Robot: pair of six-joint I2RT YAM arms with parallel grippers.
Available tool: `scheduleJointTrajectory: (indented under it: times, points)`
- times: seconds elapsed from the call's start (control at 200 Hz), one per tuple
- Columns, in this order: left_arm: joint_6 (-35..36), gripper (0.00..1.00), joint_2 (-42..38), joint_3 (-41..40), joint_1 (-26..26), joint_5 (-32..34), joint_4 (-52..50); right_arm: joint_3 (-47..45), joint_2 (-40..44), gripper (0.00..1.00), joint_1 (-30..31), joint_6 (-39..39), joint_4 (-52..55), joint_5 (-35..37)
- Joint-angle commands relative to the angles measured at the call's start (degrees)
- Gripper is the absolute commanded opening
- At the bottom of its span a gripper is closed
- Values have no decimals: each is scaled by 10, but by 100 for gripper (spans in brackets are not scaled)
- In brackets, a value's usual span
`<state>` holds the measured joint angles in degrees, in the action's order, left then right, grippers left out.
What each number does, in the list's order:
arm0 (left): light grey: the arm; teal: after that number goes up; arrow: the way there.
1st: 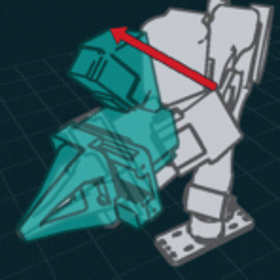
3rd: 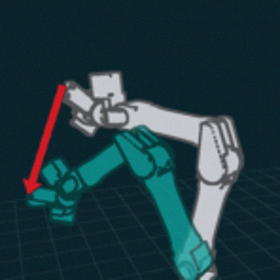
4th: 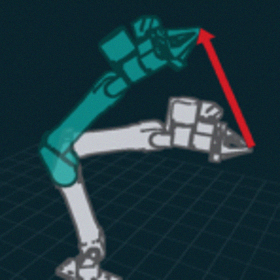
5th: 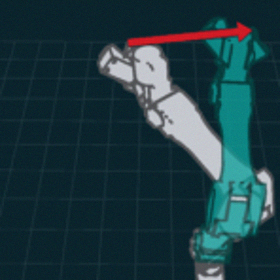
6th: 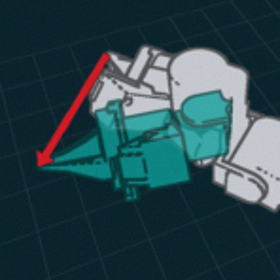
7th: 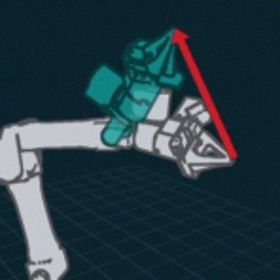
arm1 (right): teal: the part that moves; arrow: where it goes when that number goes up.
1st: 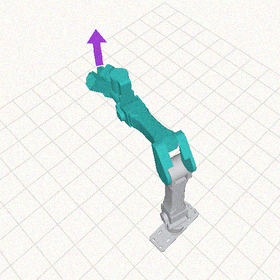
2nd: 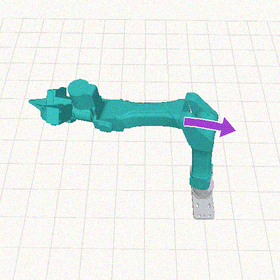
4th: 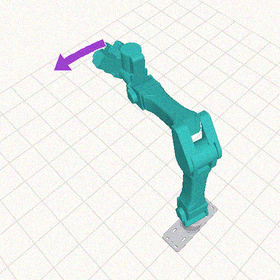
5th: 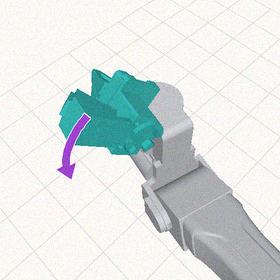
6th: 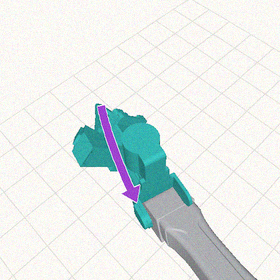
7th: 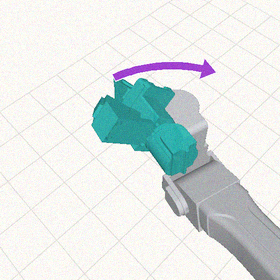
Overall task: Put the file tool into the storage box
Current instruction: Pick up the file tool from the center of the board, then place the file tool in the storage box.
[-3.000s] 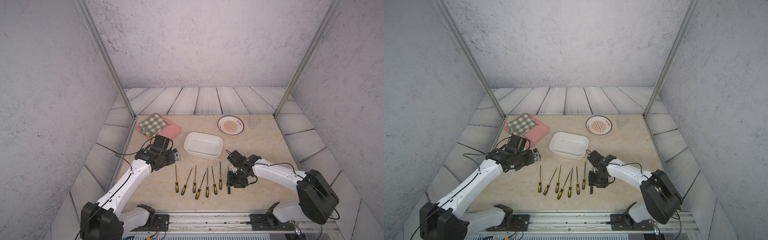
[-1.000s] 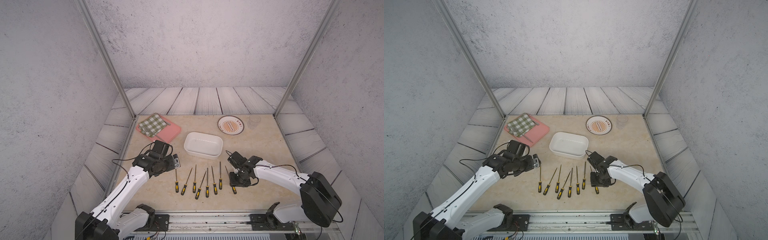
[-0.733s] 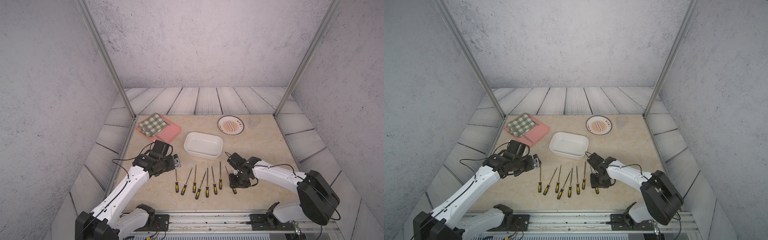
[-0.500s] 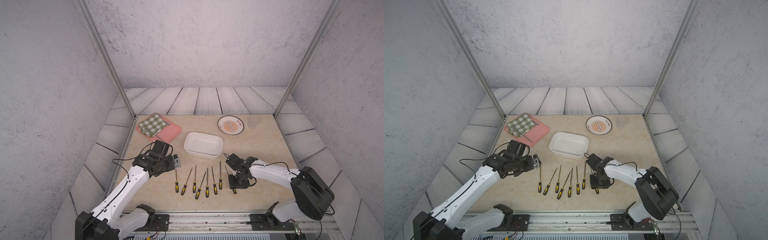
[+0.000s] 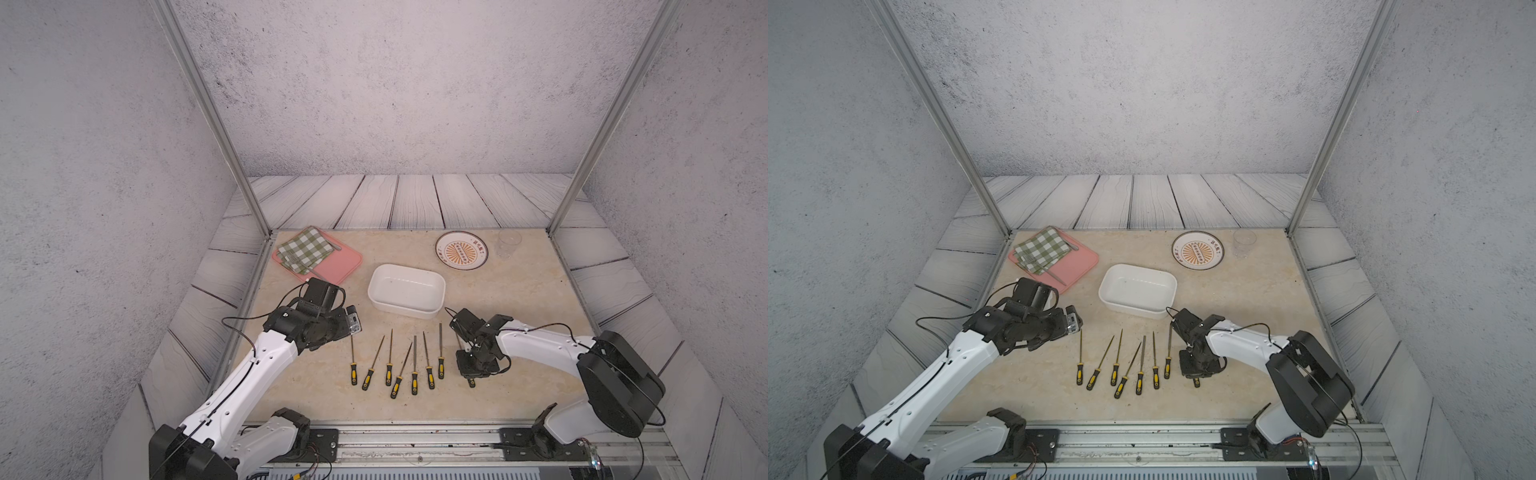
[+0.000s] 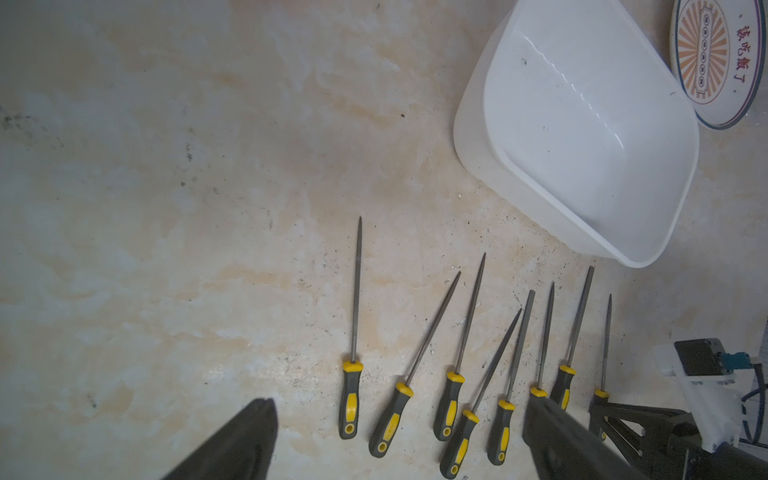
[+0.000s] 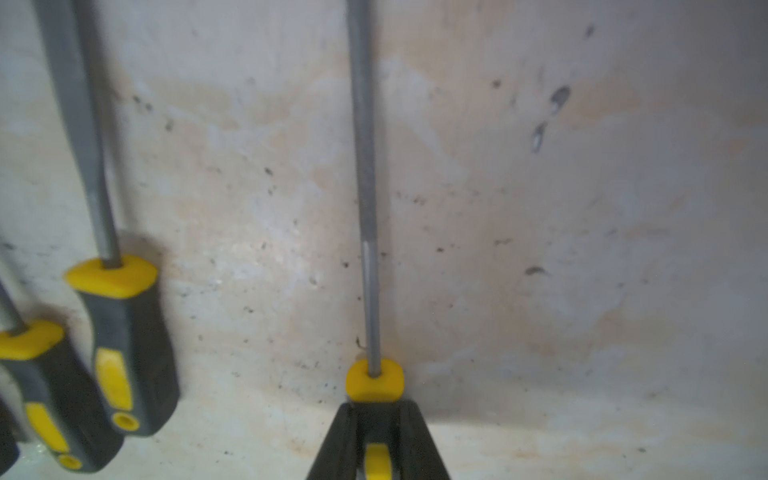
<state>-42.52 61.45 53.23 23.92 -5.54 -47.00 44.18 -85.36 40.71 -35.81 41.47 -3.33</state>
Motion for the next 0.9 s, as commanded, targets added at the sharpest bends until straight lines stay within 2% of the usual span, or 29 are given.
scheduleJointTrajectory:
  times: [0.0,0.065,0.205,0.335,0.455,0.591,0.816,0.896]
  points:
    - [-11,99,-2,37,4,22,-22,25,38,15,3,9,44,47]
    - [-25,99,-4,59,4,27,-18,46,75,14,2,15,76,74]
    - [-59,99,-2,70,4,15,67,84,129,14,2,36,119,102]
    - [-49,99,34,109,4,16,78,141,129,14,1,71,158,127]
    - [-22,99,72,142,4,15,59,209,117,15,-2,135,160,124]
    - [-5,98,90,150,2,23,47,281,79,16,-5,226,127,91]
    - [17,99,94,146,-13,18,30,398,-34,16,-11,361,98,-54]
    - [25,98,92,145,-27,9,19,437,-82,16,-11,393,91,-80]
